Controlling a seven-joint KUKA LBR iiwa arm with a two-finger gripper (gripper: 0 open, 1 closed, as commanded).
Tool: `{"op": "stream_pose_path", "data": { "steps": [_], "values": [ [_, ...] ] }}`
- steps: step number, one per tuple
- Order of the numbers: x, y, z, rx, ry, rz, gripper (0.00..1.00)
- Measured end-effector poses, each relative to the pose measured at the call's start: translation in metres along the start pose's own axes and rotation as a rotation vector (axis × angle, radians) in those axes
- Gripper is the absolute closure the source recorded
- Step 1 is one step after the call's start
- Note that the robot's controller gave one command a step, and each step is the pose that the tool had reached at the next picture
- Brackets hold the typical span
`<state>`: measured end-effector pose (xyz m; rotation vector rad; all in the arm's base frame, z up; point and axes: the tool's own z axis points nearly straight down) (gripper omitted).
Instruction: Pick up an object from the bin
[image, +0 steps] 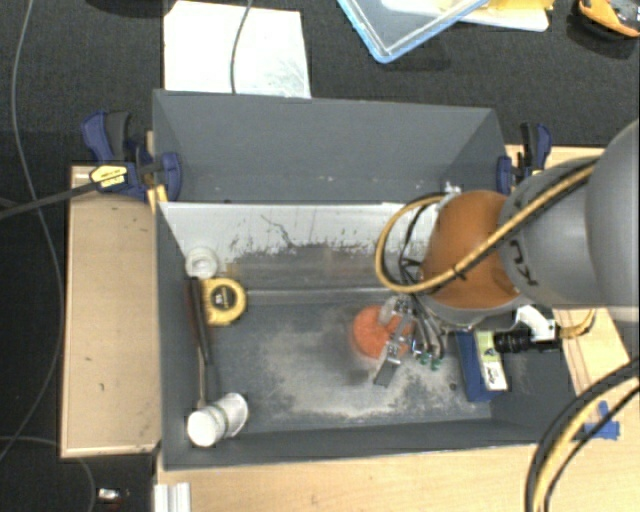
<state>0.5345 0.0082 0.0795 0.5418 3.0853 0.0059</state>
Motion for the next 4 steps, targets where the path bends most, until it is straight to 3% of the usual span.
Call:
{"op": "stream_pose_path", "data": {
  "steps": [1,2,3,4],
  "values": [
    [-0.033,-0.026,0.005,-0.003,-0.008,-0.189,1.00],
    [-0.033,-0.026,0.005,-0.003,-0.008,-0.188,1.00],
    [-0.038,-0.038,-0.057,-0.001,0.001,-0.163,1.00],
    [-0.020,-0.040,-0.132,0.000,0.005,-0.149,1.00]
  ]
}}
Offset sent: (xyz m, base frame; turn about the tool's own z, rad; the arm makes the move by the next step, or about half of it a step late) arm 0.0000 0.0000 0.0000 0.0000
